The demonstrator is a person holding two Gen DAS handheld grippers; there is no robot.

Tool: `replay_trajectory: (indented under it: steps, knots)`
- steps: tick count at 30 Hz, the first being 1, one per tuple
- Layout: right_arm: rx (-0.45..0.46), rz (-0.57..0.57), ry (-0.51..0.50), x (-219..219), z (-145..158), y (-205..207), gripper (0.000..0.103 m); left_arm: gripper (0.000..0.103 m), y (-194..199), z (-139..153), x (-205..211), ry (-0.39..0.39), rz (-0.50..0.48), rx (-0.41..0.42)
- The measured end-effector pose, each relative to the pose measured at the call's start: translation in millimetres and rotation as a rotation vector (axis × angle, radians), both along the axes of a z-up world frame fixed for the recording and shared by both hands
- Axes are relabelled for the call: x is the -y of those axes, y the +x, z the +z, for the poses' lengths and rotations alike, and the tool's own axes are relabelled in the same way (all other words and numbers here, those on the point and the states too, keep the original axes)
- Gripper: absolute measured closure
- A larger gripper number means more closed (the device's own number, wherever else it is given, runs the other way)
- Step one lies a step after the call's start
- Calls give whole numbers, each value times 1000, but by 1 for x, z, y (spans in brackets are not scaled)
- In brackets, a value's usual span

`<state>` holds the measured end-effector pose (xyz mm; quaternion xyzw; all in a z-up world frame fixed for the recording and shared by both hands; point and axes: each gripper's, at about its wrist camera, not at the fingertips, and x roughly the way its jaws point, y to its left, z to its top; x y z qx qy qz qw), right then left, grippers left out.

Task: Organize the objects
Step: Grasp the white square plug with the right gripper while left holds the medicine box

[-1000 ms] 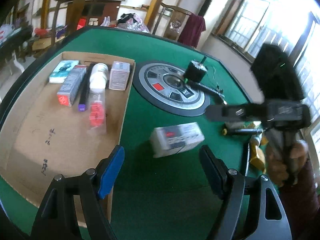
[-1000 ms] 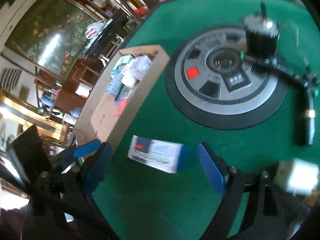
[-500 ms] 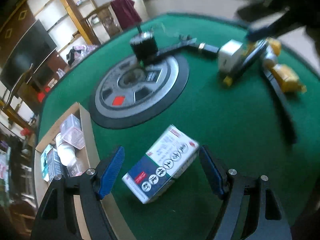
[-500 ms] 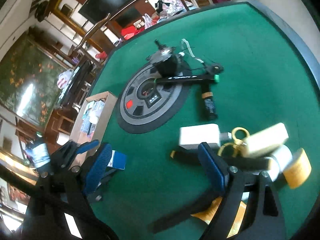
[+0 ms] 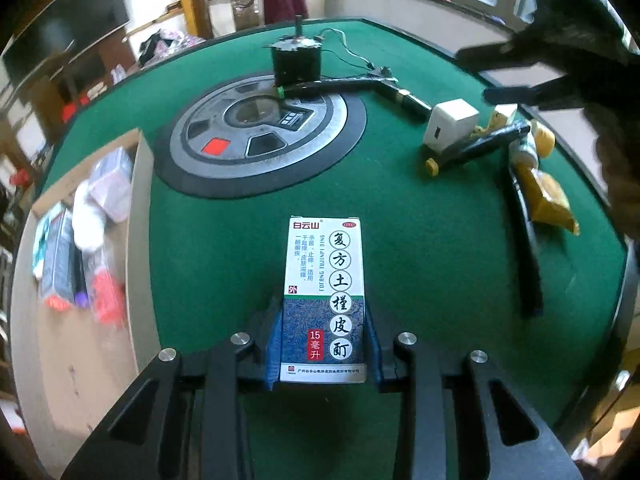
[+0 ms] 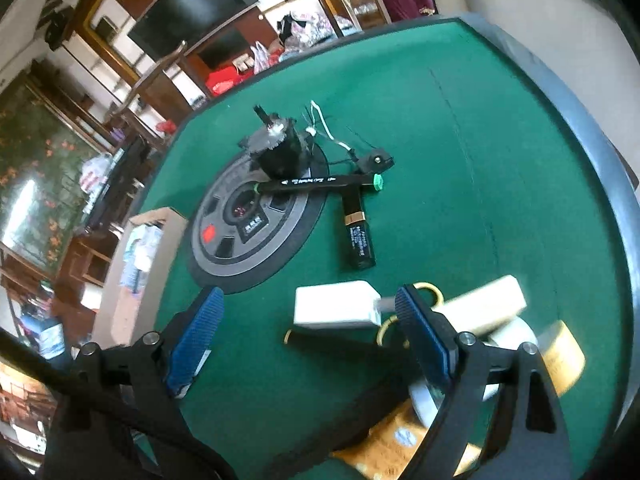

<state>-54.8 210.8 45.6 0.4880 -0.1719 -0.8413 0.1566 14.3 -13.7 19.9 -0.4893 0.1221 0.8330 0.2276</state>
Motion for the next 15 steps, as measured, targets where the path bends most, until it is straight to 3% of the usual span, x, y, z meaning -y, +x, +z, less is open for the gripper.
replay_trajectory:
  steps: [5,10,12,15]
  knots:
    - [64,73,-6,26,-16,-15,14,74,9,-2,17,85,63,69]
    - [116,341,-192,68,-13,3,14,74,18,-1,28,130,86,73]
    - [96,331,-163,72,-10,9,14,74,20,-1,29,131,89,71]
    - [25,246,-5,76,-2,17,14,74,21,-5,28,146,94,68]
